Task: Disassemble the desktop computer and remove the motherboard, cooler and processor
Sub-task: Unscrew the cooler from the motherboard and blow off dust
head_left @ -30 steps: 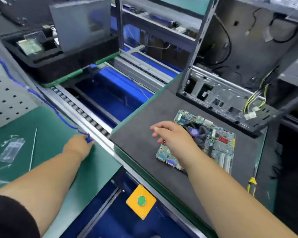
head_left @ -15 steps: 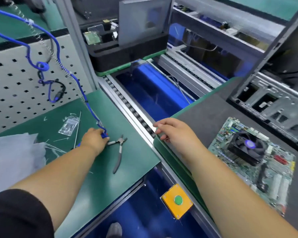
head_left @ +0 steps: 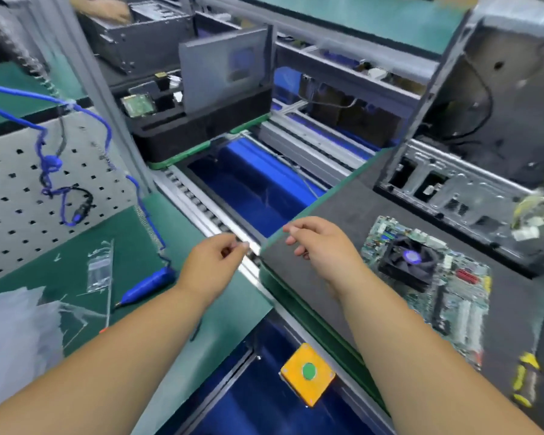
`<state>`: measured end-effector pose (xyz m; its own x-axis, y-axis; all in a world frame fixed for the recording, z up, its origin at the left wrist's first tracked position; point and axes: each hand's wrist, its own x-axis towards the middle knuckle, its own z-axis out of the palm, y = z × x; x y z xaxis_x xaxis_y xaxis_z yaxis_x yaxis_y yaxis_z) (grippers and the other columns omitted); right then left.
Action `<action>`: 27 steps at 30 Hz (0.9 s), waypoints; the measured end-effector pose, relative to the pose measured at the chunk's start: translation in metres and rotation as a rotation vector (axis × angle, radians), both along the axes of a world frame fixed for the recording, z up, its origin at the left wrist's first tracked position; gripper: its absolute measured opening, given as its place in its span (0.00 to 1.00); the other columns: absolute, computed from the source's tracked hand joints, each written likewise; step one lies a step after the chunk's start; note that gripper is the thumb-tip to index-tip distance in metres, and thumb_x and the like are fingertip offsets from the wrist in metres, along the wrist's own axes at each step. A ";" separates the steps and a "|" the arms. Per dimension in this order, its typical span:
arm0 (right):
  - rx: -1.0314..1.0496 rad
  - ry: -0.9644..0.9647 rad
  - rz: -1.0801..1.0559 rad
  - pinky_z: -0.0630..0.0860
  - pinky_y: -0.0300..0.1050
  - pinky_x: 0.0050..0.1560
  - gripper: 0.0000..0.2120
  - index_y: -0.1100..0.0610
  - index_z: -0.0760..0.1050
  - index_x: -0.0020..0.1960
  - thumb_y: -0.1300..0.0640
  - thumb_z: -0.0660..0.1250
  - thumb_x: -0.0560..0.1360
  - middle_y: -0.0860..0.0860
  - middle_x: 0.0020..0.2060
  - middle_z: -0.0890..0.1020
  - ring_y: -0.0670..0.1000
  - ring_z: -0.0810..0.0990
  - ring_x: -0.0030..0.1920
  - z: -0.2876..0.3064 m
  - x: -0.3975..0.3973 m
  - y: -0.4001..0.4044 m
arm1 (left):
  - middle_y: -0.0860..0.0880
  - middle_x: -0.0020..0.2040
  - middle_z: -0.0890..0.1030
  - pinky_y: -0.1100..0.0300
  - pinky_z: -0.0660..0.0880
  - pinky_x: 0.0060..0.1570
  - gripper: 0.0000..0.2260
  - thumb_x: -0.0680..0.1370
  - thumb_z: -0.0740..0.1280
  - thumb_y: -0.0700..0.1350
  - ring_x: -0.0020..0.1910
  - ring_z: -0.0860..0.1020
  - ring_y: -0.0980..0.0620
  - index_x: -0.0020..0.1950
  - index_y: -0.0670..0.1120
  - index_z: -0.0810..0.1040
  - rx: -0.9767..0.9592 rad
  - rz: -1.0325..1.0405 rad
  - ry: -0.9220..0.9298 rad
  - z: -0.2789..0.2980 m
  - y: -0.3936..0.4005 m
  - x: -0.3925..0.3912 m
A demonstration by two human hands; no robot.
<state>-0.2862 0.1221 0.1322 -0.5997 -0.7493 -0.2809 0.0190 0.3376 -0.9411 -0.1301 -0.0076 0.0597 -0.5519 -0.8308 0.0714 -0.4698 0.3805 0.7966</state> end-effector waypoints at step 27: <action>0.999 0.343 -0.416 0.70 0.44 0.43 0.18 0.59 0.65 0.62 0.59 0.65 0.74 0.57 0.58 0.75 0.58 0.78 0.56 -0.077 -0.179 0.295 | 0.54 0.49 0.74 0.62 0.70 0.56 0.09 0.75 0.70 0.41 0.52 0.73 0.57 0.53 0.52 0.79 -0.109 -0.663 0.091 0.040 0.180 -0.231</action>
